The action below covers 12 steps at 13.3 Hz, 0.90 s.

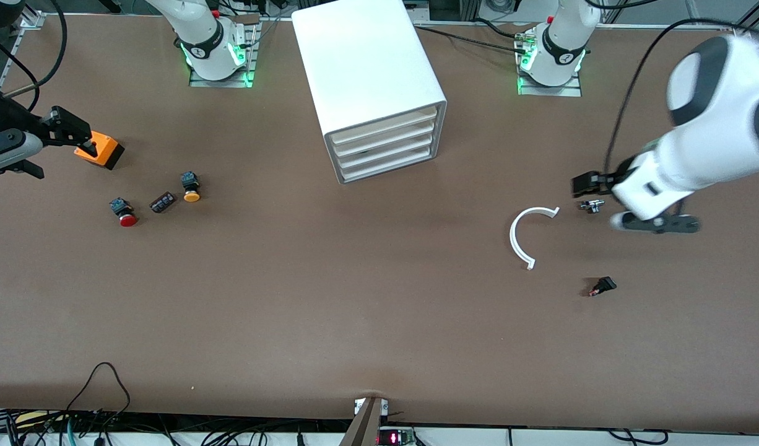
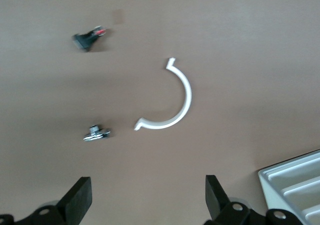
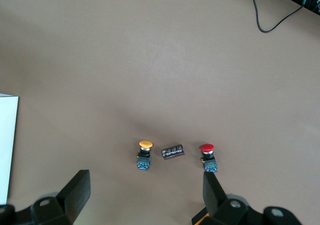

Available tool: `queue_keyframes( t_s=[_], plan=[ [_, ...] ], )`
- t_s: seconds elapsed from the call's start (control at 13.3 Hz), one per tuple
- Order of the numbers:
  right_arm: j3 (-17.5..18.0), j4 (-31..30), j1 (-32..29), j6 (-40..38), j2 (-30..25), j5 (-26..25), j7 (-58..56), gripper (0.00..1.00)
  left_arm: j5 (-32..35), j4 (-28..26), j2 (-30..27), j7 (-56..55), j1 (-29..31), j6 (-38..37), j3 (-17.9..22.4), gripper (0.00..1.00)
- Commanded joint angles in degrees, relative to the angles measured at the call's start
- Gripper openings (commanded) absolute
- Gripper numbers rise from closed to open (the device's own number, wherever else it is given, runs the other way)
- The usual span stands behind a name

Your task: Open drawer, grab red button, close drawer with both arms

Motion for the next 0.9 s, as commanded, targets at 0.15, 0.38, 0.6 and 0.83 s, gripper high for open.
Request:
queue_keyframes(
  t_s=[0.15,0.38,0.6,0.83],
  plan=[
    [-0.9,1.6,0.7,-0.4,1.1,-0.4,0.5,1.00,0.1,-2.4,-7.8,5.7,-2.4,-5.0,7.3,1.00],
    [-0.7,1.6,0.9,-0.4,1.4,-1.5,0.7,1.00,2.7,-3.1,-10.3,9.1,-2.3,-6.2,10.0,1.00],
    [-0.7,1.6,0.9,-0.4,1.4,-1.6,0.7,1.00,2.7,-4.7,-13.8,8.8,-2.2,-7.2,10.9,1.00],
    [-0.7,1.6,1.0,-0.4,1.4,-1.4,0.7,1.00,2.7,-4.1,-14.6,8.8,-2.2,-6.6,10.9,1.00]
  ],
)
